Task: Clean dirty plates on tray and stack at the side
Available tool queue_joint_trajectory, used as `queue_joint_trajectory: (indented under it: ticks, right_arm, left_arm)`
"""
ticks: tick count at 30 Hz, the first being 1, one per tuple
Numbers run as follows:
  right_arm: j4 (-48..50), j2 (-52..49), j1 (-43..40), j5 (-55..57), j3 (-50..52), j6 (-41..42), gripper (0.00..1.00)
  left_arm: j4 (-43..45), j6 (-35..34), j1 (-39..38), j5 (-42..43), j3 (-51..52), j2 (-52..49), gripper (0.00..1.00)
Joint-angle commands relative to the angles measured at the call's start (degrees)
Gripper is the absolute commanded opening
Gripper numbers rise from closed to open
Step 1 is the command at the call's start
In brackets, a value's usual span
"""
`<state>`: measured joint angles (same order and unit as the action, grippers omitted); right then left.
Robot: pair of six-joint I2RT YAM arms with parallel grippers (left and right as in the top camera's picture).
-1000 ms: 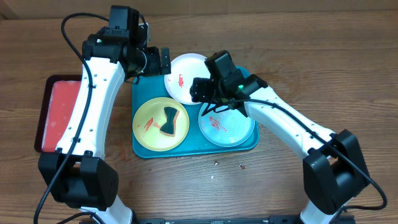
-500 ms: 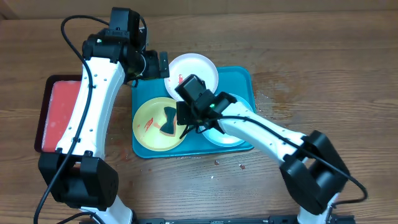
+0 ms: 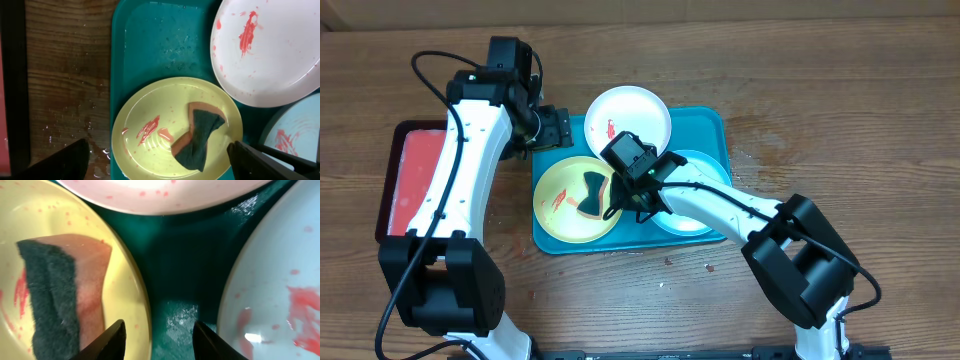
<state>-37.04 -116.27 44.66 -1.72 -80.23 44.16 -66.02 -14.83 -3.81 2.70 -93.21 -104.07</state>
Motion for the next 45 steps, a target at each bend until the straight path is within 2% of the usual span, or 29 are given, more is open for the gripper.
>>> queue_joint_trajectory:
  ticks: [1,3,6,7,8,9,13,15,20,22,27,32,39,45]
  right_arm:
    - [1.4,-2.9,0.0,-2.1,0.0,1.0,0.45]
    - [1.4,-2.9,0.0,-2.2,0.0,1.0,0.44]
    - [1.7,-2.9,0.0,-1.8,0.0,0.8,0.37]
    - [1.8,-2.9,0.0,-1.8,0.0,0.8,0.30]
    - [1.8,-2.9,0.0,-1.8,0.0,0.8,0.25]
    - [1.9,-2.9,0.0,-1.8,0.0,0.8,0.22]
    - [2.3,-2.9,0.0,-1.8,0.0,0.8,0.20]
    - [2.3,-2.9,0.0,-1.8,0.0,0.8,0.21]
    - [2.4,-2.9,0.0,-1.8,0.0,0.8,0.21]
    - [2.5,-2.9,0.0,-1.8,0.0,0.8,0.21]
    - [2.4,-2.9,0.0,-1.8,0.0,0.8,0.21]
    - [2.4,-2.9,0.0,-1.8,0.0,0.8,0.20]
    - [2.3,-2.9,0.0,-1.8,0.0,0.6,0.21]
    - [2.6,-2.9,0.0,-1.8,0.0,0.6,0.21]
  left_arm:
    - [0.1,4.5,-0.2,2.6,1.8,-0.6,0.81]
    - [-0.1,5.9,-0.2,4.1,2.5,-0.6,0.72]
    - [0.0,7.6,-0.3,6.2,4.1,-0.6,0.61]
    - [0.1,7.6,-0.3,6.9,4.9,-0.6,0.54]
    - [0.9,7.6,-0.3,9.0,7.0,-0.6,0.39]
    - [2.2,8.1,-0.3,11.0,9.7,-0.6,0.38]
    - [7.6,11.7,-0.3,18.1,15.9,-0.6,0.50]
    - [13.2,12.3,-0.4,21.2,20.3,-0.6,0.54]
    - [19.9,13.0,-0.7,21.1,24.7,-0.7,0.55]
    - [21.8,13.6,-1.4,20.9,25.5,-0.7,0.58]
    - [23.7,13.5,-3.7,20.1,26.4,-0.7,0.59]
    - [25.0,8.2,-5.3,10.6,27.5,-0.7,0.55]
    - [25.9,8.2,-5.2,10.9,28.9,-0.7,0.54]
    - [30.6,8.4,-6.2,13.9,31.2,-0.7,0.55]
